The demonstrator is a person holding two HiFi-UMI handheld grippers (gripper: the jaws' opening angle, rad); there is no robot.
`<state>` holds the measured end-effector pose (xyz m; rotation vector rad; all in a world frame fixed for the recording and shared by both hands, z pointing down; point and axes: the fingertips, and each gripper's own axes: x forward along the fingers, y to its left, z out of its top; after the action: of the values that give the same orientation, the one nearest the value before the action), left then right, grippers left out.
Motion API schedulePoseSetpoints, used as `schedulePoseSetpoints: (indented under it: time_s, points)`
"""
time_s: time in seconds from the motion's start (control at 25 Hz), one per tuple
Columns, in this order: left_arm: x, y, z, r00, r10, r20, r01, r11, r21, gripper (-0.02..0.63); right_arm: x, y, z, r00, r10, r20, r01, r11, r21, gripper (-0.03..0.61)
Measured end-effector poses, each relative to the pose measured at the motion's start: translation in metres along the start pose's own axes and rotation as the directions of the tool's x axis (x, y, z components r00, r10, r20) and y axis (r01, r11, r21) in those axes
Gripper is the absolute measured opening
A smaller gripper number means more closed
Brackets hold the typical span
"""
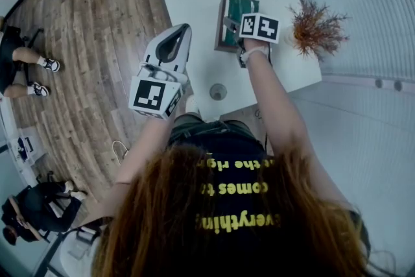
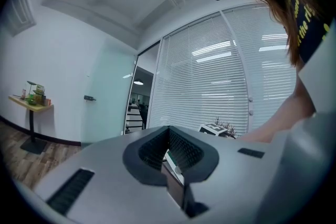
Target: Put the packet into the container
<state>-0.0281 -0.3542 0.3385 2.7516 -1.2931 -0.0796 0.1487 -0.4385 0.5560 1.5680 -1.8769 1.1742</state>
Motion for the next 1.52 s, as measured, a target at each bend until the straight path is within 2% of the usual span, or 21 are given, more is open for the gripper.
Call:
schedulePoseSetpoints:
  time_s: [0.28,0.48,0.68,0.92,0.96,1.0,1.04,1.08,1.2,1.52]
  points:
    - [-0.004,0.006,-0.002,1.0,0.014,0.004,-0.014,1.0,-0.005,0.002,-0.003,-0.007,0.006,0.995,-0.09,0.038,0.089,0.996,0.018,0.407]
    - [-0.005,0.007,0.001,1.0,0.019,0.012,-0.019,1.0,-0.01,0.002,-0.004,-0.006,0.004,0.997,-0.078,0.012,0.078,0.997,0.016,0.408]
    - [-0.004,0.008,0.0,1.0,0.02,0.008,-0.02,1.0,-0.012,0.002,-0.004,-0.006,0.008,0.998,-0.057,0.029,0.056,0.998,0.037,0.407]
    - [-0.001,0.007,-0.001,1.0,0.017,0.005,-0.017,1.0,-0.016,0.002,-0.008,0.008,0.016,0.996,-0.009,0.089,0.014,0.999,-0.05,0.4]
    - [-0.001,0.007,-0.001,1.0,0.02,0.001,-0.02,1.0,-0.017,0.002,-0.01,0.011,0.018,0.995,-0.011,0.102,0.019,0.997,-0.075,0.383]
    - [-0.001,0.007,0.0,1.0,0.019,-0.002,-0.019,1.0,-0.017,0.002,-0.012,0.011,0.019,0.993,-0.021,0.117,0.032,0.995,-0.099,0.33]
    - [-0.001,0.007,-0.001,1.0,0.015,-0.001,-0.015,1.0,-0.015,0.002,-0.013,0.01,0.02,0.991,-0.034,0.132,0.049,0.992,-0.115,0.239]
    - [-0.001,0.007,-0.002,1.0,0.013,0.0,-0.013,1.0,-0.011,0.002,-0.015,0.009,0.02,0.988,-0.044,0.145,0.062,0.991,-0.12,0.179]
    - [-0.002,0.008,-0.004,1.0,0.017,-0.01,-0.017,1.0,-0.007,0.002,-0.015,0.007,0.016,0.987,-0.032,0.159,0.047,0.995,-0.087,0.092]
    - [-0.003,0.009,-0.008,1.0,0.018,-0.016,-0.018,1.0,-0.003,0.002,-0.018,0.009,0.015,0.983,-0.012,0.182,0.027,0.997,-0.079,0.024]
